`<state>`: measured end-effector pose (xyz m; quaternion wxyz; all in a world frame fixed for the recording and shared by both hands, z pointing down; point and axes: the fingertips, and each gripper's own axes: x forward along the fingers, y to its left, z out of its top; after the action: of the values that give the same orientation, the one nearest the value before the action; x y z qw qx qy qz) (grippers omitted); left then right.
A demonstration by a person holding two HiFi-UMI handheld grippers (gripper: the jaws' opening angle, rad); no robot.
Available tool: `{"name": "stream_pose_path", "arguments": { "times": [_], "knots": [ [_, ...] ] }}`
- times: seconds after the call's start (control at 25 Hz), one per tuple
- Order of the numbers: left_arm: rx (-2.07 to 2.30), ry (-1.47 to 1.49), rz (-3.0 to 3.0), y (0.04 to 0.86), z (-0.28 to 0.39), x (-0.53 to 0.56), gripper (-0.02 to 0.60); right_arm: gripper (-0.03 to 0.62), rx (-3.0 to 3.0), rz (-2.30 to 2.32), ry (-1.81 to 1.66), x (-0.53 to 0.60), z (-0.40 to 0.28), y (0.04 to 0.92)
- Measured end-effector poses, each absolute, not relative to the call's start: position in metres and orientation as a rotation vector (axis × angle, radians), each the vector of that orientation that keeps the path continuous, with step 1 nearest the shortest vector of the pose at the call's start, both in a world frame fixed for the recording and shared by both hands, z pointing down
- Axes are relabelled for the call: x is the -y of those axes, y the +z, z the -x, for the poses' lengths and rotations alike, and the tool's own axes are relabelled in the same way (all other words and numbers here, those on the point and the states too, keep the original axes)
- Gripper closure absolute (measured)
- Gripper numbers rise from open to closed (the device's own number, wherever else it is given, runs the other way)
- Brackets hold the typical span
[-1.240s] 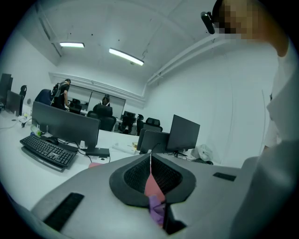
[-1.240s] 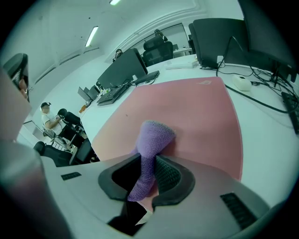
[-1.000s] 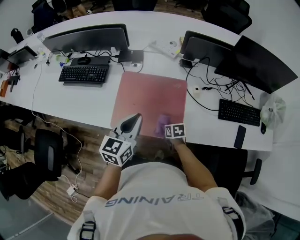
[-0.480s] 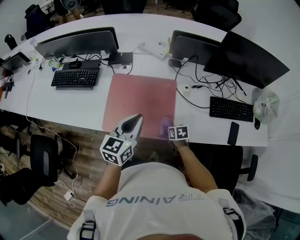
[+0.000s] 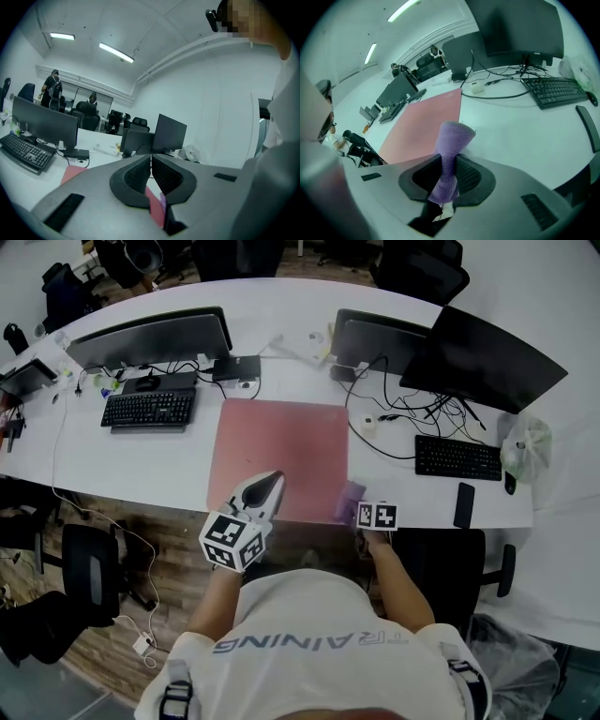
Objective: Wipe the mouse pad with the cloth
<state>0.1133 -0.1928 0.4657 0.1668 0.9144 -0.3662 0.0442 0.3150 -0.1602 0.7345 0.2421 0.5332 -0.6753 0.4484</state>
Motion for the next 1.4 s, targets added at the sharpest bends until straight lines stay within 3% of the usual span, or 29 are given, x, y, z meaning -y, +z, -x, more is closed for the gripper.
{"name": "stream_pose_path", "arguments": {
  "times": [0.36,0.76,1.4],
  "knots": [
    [1.07,0.048,-2.63,0.425,-0.064,0.207,0.546,0.496,2.132,-1.753,1.053,0.193,-0.308,0.597],
    [1.13,0.006,-2.714,0.388,-0.017,0.21,0.546,0.497,2.427,-1.824,0.438,0.205,-0.241,0.419],
    [1.119,-0.031,-2.697,0.388,0.027,0.204,0.546,0.497,2.43,-1.742,0.352,0.204,-0.18,0.409]
  ]
}}
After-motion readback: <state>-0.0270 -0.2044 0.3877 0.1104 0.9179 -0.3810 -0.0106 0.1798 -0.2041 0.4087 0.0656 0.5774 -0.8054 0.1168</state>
